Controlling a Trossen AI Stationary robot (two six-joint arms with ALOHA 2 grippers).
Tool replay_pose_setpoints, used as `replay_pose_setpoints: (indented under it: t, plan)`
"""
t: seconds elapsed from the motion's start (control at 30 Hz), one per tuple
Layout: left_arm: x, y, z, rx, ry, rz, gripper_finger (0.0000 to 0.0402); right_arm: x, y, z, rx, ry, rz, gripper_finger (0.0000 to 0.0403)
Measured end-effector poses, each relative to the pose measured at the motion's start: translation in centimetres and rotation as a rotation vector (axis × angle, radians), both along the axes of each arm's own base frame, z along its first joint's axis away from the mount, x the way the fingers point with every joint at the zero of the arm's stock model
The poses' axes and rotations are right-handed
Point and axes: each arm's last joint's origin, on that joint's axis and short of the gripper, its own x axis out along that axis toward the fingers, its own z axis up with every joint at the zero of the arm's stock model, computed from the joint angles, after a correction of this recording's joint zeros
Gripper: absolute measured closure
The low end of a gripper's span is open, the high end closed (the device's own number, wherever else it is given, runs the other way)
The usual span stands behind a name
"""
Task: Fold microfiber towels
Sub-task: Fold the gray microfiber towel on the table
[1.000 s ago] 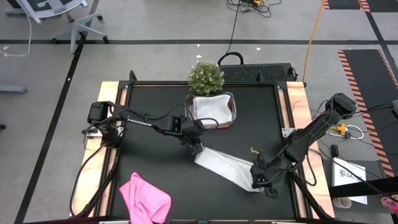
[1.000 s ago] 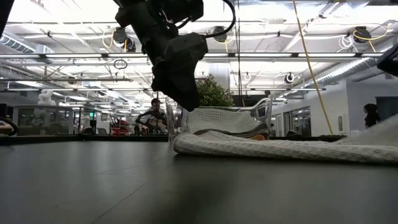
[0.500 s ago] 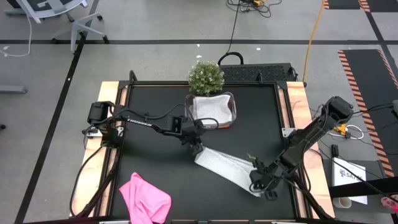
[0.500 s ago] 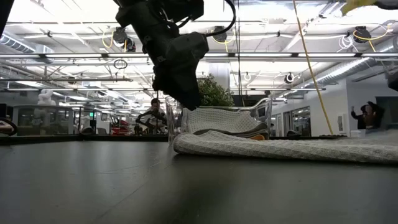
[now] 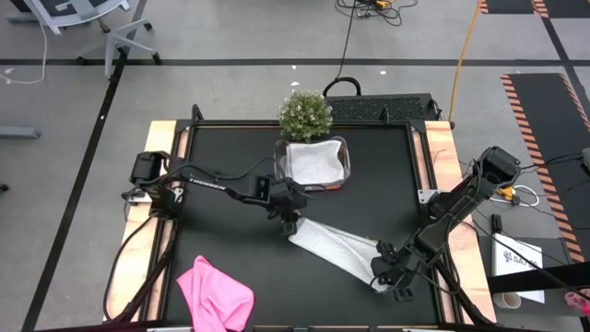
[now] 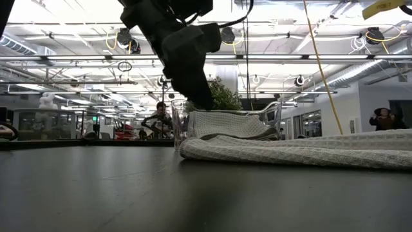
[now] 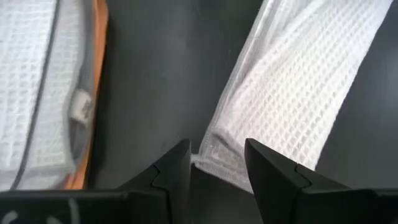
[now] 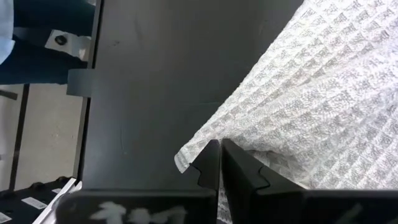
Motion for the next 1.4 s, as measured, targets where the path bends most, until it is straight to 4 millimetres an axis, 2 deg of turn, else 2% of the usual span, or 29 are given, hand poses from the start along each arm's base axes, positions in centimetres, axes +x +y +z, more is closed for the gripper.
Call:
replay_pose_setpoints:
  t: [0.3, 0.73, 1.1, 1.3, 1.4]
  plan:
    - [0.9, -2.2, -0.7, 0.036, -0.066, -0.143, 0.0249, 0.0, 0.0, 0.0, 0.011, 0.014, -0.028, 0.0397]
    - [2.2, -1.4, -4.0, 0.045, -0.037, -0.129, 0.0249, 0.2, 0.0, 0.1, 0.035, 0.013, -0.064, 0.0402]
    - [2.2, -1.0, -5.9, 0.015, 0.041, -0.134, 0.0249, 0.3, 0.0, 0.2, 0.042, 0.006, -0.063, 0.0402]
    - [2.4, -1.3, -5.7, -0.052, 0.023, -0.133, 0.0253, 0.3, 0.0, 0.1, 0.031, 0.005, -0.052, 0.0403]
    - [3.1, -1.4, -4.7, -0.066, -0.008, -0.118, 0.0278, 0.2, -0.1, 0.1, 0.024, 0.008, -0.049, 0.0403]
